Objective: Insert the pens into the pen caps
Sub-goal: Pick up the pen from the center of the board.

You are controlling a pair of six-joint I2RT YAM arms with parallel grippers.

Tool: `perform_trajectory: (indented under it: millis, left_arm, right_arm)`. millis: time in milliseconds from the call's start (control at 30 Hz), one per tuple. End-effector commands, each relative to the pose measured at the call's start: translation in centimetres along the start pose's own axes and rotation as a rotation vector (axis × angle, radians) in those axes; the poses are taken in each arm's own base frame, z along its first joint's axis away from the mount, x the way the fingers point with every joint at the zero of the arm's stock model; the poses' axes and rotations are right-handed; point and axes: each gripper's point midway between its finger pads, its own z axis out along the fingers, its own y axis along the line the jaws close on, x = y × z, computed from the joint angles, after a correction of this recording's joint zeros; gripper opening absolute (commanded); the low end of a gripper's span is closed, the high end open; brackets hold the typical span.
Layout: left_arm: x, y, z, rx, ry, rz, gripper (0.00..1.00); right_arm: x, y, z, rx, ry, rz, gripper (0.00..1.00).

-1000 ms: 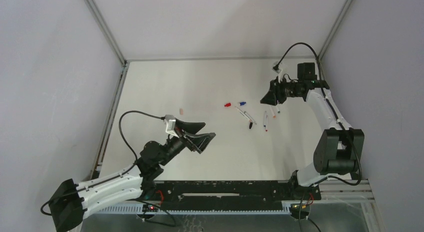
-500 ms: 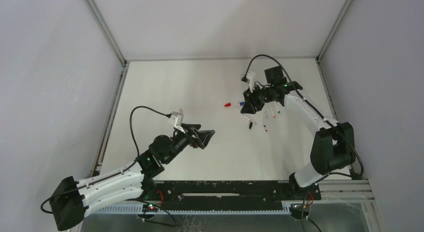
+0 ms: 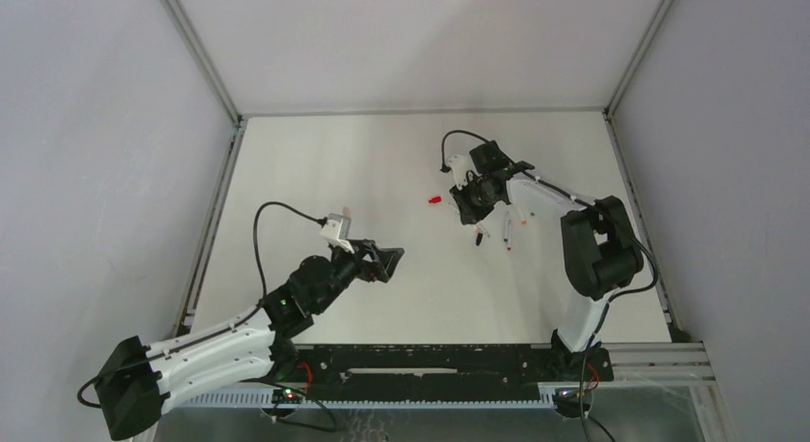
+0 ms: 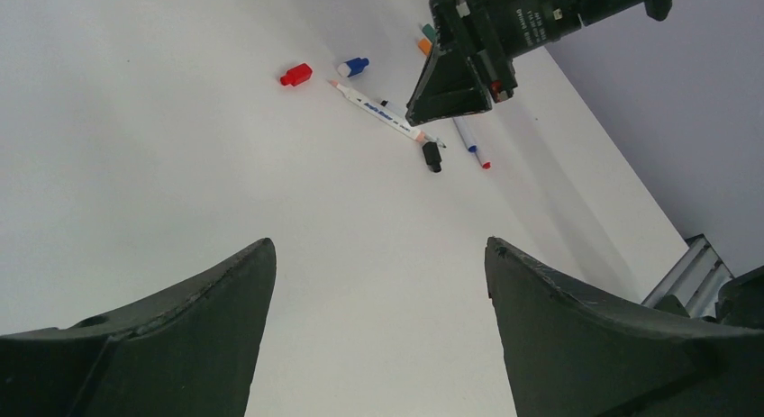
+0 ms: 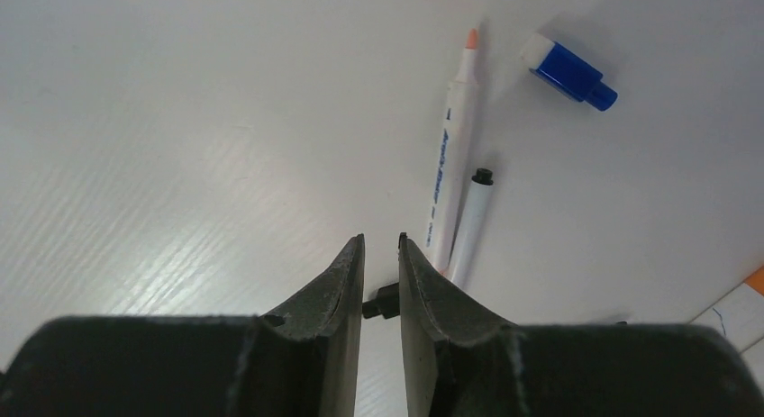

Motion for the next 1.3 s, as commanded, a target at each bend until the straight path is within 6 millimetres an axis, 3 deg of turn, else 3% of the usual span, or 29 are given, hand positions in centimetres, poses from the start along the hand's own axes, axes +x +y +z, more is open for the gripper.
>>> perform_trajectory:
  millis: [0, 667, 1100, 1267]
  left_arm:
    - [-2.0, -0.5, 0.1, -0.001, -0.053, -0.003, 0.89]
    - [-1.7, 0.0, -0.3, -0.010, -0.063, -0.024, 0.89]
    - [-1.7, -0.4, -0.3, 0.013, -0.065, -0.050, 0.88]
    - [-1.6, -1.4, 0.0, 0.068, -0.077, -0.103, 0.88]
  right_arm:
    - [-1.5, -1.7, 0.5, 0.093, -0.009, 0.004, 0.28]
    - [0.4, -3.3, 2.8, 0.096, 0.086, 0.052, 0.27]
    - [2.1, -2.5, 4.1, 0.060, 0.169, 0.024, 0.27]
    - [2.7, -2.1, 4.6, 0.068, 0.207, -0.008, 0.21]
